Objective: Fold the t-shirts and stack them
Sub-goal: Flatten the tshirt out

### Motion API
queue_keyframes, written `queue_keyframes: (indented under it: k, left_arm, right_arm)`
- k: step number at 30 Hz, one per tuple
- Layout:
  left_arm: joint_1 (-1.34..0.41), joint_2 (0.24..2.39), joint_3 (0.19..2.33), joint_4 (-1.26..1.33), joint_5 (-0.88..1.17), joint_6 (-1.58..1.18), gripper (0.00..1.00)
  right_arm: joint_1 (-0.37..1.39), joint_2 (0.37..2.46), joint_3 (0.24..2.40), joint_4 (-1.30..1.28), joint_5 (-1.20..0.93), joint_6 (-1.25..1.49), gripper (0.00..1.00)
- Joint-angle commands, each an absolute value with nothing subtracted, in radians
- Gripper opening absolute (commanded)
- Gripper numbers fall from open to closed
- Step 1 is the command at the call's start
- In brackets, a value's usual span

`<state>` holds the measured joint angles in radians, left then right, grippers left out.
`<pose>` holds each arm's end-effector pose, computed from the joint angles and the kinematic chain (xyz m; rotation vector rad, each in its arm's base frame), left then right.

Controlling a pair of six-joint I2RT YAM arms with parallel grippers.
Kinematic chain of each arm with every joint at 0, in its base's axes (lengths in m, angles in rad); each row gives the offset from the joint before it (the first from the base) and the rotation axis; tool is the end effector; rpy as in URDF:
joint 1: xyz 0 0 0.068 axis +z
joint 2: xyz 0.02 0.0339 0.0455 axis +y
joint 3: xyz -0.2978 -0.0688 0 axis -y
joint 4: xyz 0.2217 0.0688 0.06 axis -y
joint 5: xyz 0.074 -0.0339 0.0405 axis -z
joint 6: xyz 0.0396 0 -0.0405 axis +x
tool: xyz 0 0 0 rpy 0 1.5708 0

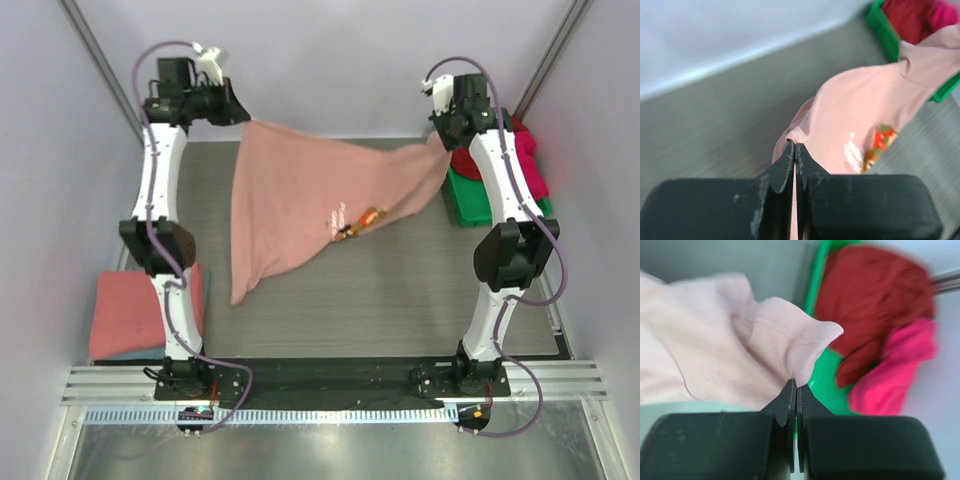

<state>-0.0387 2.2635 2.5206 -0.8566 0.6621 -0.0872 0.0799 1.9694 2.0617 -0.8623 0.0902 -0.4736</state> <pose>0.4949 -0.0435 0.3977 0.3290 2.1025 -0.7878 0.4312 0.0309 0.3892 -0.6005 2.2788 -0.2993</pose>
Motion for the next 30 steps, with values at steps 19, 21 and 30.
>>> queue_keyframes:
  k: [19,21,30]
  left_arm:
    - [-0.046,1.479,2.312,-0.858,0.402,0.077,0.0]
    - [-0.045,1.441,2.315,-0.854,0.385,0.077,0.0]
    - [-0.037,1.296,2.281,-0.841,0.327,0.103,0.0]
  right_arm:
    - [0.071,1.389,1.956,-0.437,-0.1,-0.492,0.01]
    - [0.071,1.306,1.925,-0.434,-0.104,-0.512,0.01]
    - [0.069,1.164,1.888,-0.422,-0.114,-0.511,0.01]
